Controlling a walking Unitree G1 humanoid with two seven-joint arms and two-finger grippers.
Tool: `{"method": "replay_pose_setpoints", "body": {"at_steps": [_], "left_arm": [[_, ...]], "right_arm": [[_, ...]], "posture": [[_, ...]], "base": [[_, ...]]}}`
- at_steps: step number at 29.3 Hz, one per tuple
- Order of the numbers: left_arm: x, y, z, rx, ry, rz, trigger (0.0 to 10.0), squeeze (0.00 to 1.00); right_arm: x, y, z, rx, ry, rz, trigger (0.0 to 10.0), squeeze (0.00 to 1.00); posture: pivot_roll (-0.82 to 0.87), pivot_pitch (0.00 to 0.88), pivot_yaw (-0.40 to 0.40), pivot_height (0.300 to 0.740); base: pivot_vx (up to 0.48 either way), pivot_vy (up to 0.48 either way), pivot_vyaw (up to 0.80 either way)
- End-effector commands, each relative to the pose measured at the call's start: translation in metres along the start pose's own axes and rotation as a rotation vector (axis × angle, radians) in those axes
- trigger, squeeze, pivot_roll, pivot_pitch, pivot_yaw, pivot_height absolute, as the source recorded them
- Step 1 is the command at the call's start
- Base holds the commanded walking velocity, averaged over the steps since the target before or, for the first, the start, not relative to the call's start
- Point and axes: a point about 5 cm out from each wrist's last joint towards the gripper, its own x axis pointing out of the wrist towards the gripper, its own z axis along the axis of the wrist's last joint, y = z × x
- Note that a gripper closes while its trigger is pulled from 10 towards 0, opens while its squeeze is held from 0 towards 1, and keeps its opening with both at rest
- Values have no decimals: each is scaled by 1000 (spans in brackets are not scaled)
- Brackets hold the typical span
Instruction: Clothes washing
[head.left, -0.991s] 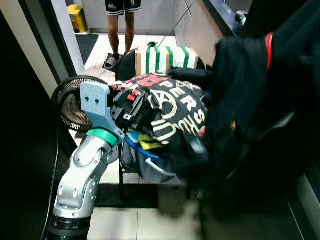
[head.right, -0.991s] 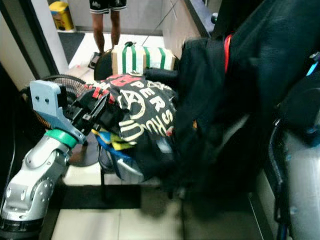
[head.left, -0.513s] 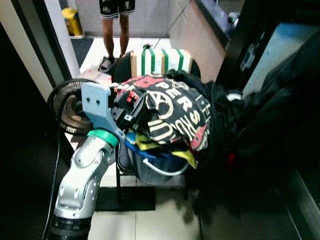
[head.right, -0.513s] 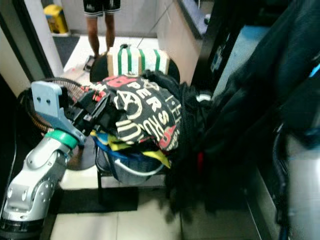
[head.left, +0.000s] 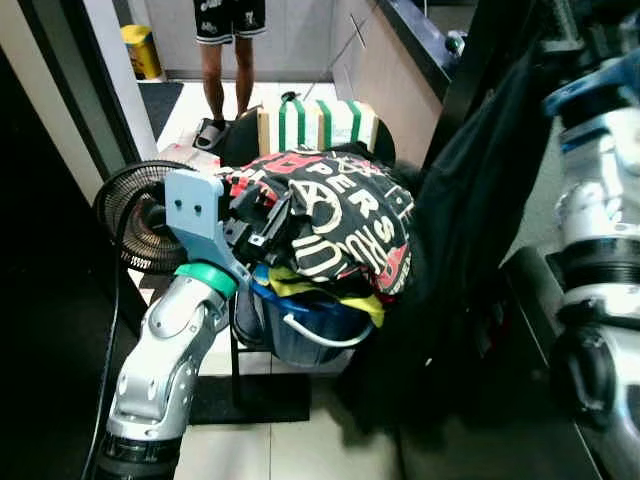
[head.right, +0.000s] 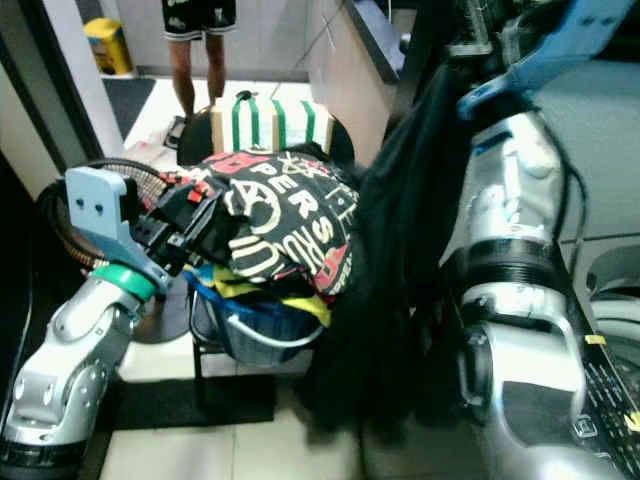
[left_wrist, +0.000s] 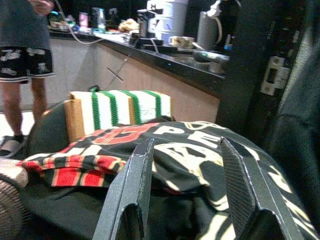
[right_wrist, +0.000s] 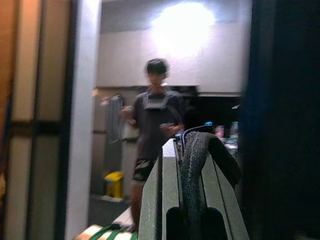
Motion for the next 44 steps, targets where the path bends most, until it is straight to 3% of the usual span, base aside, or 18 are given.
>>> {"method": "replay_pose_setpoints", "body": {"at_steps": [1,7,10,11,12,13,15,21,23,25,27,29,33,44], "left_arm": [[-1,0,-4,11,21,2,10000,0],[-1,0,-4,16,23,13,10000,0],[1,4,-3,21,25,48,10000,0],[2,5,-3,21,27,53,10000,0],[3,6,-3,31,39,69,10000,0],[3,9,-4,35,54,91,10000,0],[4,12,-5,46,67,121,10000,0],[4,15,0,89,53,133,10000,0],[6,14,4,100,37,127,10000,0],[8,13,9,109,19,117,10000,0],[15,7,19,134,-19,77,10000,0],[16,6,20,134,-25,68,10000,0],[17,2,19,131,-22,46,10000,0],[16,4,17,135,-5,54,10000,0]], "right_arm": [[0,8,7,-12,-36,6,0,0],[-8,15,-4,14,-8,-10,0,0],[-13,19,-5,120,-16,-114,0,0],[-13,19,-5,127,-15,-123,3922,0],[-15,20,-8,115,15,-146,3922,0],[-20,23,-16,103,71,-164,10000,0],[-28,28,-28,100,147,-168,10000,0],[-37,33,-31,114,158,-194,10000,0],[-37,31,-30,158,148,-243,10000,0],[-35,28,-24,180,115,-270,10000,0],[-25,19,-2,253,-18,-324,10000,0],[-21,14,8,279,-64,-343,10000,0],[-11,-4,28,214,-122,-360,10000,0],[-12,-23,35,160,-114,-434,10000,0]], "posture": [[55,21,28,740],[53,28,30,740],[53,28,30,740],[53,28,30,740],[47,30,24,740],[47,30,24,740],[47,30,24,740],[50,29,19,740],[46,28,21,740],[46,28,21,740],[46,25,24,740],[46,25,24,740],[42,18,31,740],[47,13,27,740]], "base": [[0,0,0],[0,0,0],[0,0,0],[0,0,0],[0,0,0],[0,0,0],[0,0,0],[0,0,-128],[0,0,-800],[0,0,-800],[0,0,-800],[0,0,-800],[0,0,-800],[0,0,-800]]}}
